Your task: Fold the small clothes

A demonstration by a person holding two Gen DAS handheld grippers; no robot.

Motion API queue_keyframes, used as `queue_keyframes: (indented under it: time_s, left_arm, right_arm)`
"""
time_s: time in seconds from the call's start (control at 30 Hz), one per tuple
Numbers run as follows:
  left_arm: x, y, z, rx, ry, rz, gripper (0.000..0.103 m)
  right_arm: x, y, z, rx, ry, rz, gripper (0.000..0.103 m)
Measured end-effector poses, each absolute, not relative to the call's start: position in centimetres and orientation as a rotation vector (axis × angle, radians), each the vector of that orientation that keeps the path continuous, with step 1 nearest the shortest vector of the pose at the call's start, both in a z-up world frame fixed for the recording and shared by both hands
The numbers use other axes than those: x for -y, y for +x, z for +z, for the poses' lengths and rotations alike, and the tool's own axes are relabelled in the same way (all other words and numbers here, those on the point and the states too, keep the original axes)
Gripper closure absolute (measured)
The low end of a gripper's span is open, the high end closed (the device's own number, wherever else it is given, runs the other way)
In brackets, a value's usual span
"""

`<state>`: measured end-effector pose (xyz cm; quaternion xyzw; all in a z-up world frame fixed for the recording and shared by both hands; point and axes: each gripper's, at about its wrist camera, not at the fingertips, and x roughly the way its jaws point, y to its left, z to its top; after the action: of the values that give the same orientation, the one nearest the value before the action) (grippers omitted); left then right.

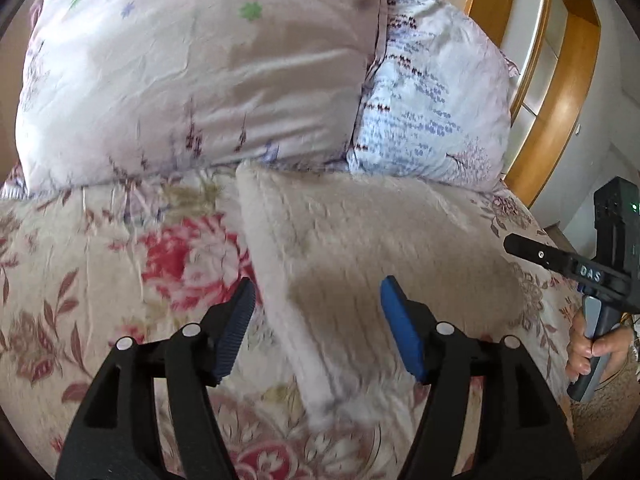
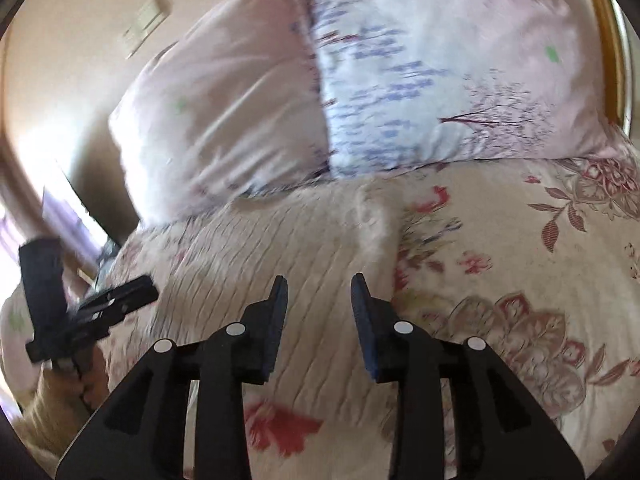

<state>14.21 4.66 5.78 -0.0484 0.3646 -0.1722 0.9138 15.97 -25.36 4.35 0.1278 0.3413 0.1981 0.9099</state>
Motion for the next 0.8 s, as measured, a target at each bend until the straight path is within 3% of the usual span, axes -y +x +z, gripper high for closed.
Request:
queue_keyframes:
  time_s: [0.17,0.5,0.57,0.6,0.63,0.67,0.73,0.8]
  left_arm:
    - [-4.1,14.7,3.2,-0.842,-0.057,-0.315,0.036]
    - [-4.8,14.7,1.7,-0.857,-0.114,-0.309,0.029]
    - [-5.1,13.5,2.4,-0.813,-0.103,-0.319,0.028]
    - [-5.1,13.0,2.7,-0.796,-0.091,-0.319,0.023]
    - [-5.3,12.2,3.0,-0.773,-0.077,-0.312,0.021]
    - [-5.4,11.5,3.3,-0.753,-0.067,-0.305,0.019]
    - [-5.5,10.4,3.6,-0.738,-0.059,-0.291,0.010]
    - [-5.5,9.6,3.8,-0.723,-0.063,-0.270,0.002]
  right_arm:
    - [22.7,16.8,1.9,-0.828,0.123,0.348,0.068]
    - [22.3,16.4,1.9,-0.814,0.103,0.297,0.059]
    - [23.4,15.5,2.9,-0.772,0.178,0.292,0.047]
    - [23.9,15.0,3.4,-0.743,0.194,0.279,0.031]
    - [24.5,14.0,4.1,-0.692,0.192,0.250,0.022]
    - [24.6,13.5,4.4,-0.666,0.178,0.230,0.020]
    - [24.6,12.2,5.0,-0.622,0.127,0.174,0.003]
    - [24.2,10.8,5.3,-0.577,0.065,0.099,0.001]
